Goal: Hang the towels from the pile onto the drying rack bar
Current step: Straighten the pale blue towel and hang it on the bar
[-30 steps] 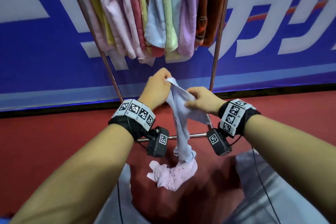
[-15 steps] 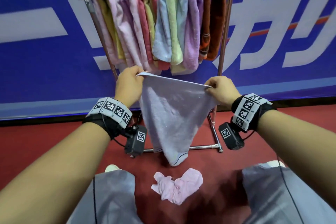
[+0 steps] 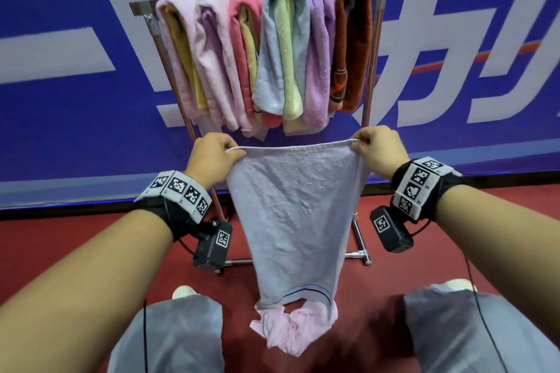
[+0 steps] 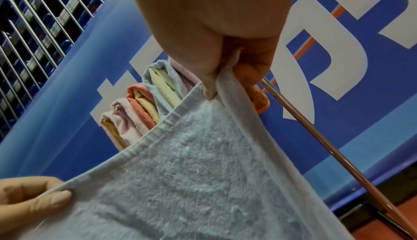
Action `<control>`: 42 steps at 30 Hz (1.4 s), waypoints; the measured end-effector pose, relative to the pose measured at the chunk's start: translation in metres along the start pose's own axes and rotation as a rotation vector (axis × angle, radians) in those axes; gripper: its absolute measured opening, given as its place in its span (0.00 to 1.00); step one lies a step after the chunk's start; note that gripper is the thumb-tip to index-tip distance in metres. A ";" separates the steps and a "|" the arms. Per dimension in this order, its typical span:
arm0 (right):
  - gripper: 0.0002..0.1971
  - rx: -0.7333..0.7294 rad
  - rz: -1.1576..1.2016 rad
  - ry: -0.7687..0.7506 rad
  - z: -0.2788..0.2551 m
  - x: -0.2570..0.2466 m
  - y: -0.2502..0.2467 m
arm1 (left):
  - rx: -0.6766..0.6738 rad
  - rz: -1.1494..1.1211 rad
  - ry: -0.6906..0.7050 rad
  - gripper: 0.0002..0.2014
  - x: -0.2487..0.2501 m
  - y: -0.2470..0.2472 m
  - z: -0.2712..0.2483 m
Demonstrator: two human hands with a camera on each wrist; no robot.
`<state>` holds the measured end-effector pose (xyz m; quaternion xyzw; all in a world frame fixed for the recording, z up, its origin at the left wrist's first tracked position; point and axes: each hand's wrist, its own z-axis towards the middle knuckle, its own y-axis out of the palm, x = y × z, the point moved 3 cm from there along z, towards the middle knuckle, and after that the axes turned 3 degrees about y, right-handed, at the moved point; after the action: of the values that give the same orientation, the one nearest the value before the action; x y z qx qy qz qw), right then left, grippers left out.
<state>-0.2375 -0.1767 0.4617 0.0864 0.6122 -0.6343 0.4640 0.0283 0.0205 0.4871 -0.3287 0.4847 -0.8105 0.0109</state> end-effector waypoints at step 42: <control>0.08 -0.473 0.586 -0.017 -0.042 -0.085 0.037 | -0.283 -0.537 -0.041 0.13 0.056 0.049 -0.023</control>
<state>-0.1839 -0.0930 0.4831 0.1431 0.6873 -0.3165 0.6379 -0.0424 -0.0063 0.4700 -0.4599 0.4881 -0.7019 -0.2400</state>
